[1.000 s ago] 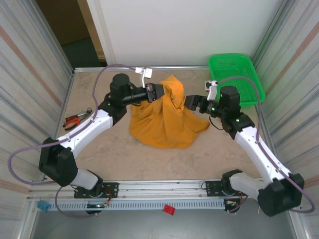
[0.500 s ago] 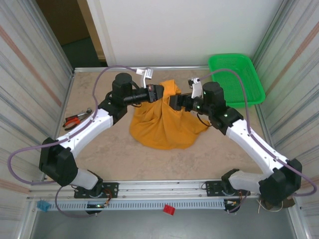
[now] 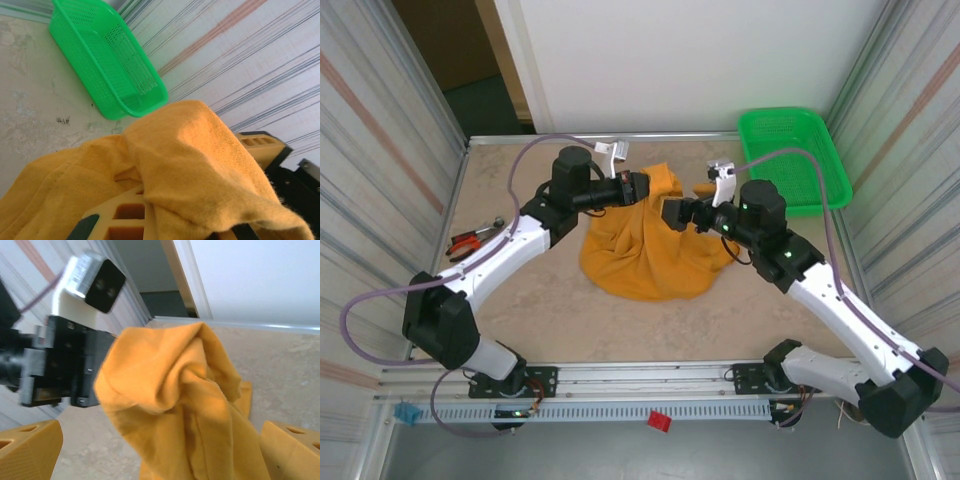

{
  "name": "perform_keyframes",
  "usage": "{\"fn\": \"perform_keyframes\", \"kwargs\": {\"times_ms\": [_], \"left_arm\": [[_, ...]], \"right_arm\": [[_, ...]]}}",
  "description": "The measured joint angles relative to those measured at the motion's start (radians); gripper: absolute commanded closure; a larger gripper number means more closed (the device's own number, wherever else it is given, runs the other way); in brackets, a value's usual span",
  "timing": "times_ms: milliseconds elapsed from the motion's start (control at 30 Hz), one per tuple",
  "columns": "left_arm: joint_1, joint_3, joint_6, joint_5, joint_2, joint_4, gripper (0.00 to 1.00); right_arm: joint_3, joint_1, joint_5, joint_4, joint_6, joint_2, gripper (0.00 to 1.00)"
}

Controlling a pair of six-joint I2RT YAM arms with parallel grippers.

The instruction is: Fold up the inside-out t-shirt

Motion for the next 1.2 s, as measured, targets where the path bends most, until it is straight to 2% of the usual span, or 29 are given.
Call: {"fn": "perform_keyframes", "kwargs": {"times_ms": [133,233,333,400,433,567,733,867,933,1000,1033,1100,1200], "left_arm": [[0.0,0.016,-0.001,-0.003,0.0,-0.011,1.0],[0.0,0.018,-0.004,-0.003,0.0,-0.014,1.0],[0.0,0.018,-0.004,-0.003,0.0,-0.014,1.0],[0.0,0.018,-0.004,-0.003,0.0,-0.016,1.0],[0.0,0.018,-0.004,-0.003,0.0,-0.018,1.0],[0.0,0.018,-0.004,-0.003,0.0,-0.019,1.0],[0.0,0.018,-0.003,-0.003,0.0,-0.02,1.0],[0.002,0.01,-0.002,-0.008,0.0,-0.021,0.99],[0.008,0.006,0.009,-0.022,0.0,-0.036,0.76],[0.015,0.006,0.034,-0.048,0.0,-0.063,0.57],[0.021,0.006,0.055,-0.069,-0.001,-0.085,0.51],[0.028,0.005,0.099,-0.113,-0.007,-0.13,0.45],[0.032,-0.024,0.166,-0.186,-0.058,-0.188,0.45]], "right_arm": [[0.008,0.037,0.032,-0.004,-0.024,0.103,0.01],[0.011,0.042,0.043,-0.006,-0.035,0.149,0.14],[0.024,0.032,0.045,-0.008,-0.047,0.169,0.38],[0.033,0.011,0.033,-0.006,-0.042,0.169,0.45],[0.037,-0.008,0.017,-0.002,-0.038,0.169,0.52],[0.043,-0.106,-0.063,0.013,0.003,0.167,1.0],[0.043,-0.202,-0.187,0.024,0.053,0.165,1.0],[0.043,-0.273,-0.351,0.048,0.114,0.148,1.0],[0.043,-0.31,-0.458,0.089,0.163,0.138,1.0],[0.043,-0.327,-0.538,0.128,0.2,0.132,1.0],[0.043,-0.33,-0.565,0.143,0.216,0.131,1.0],[0.042,-0.334,-0.608,0.164,0.237,0.131,1.0],[0.034,-0.335,-0.641,0.189,0.262,0.131,1.0]]}}
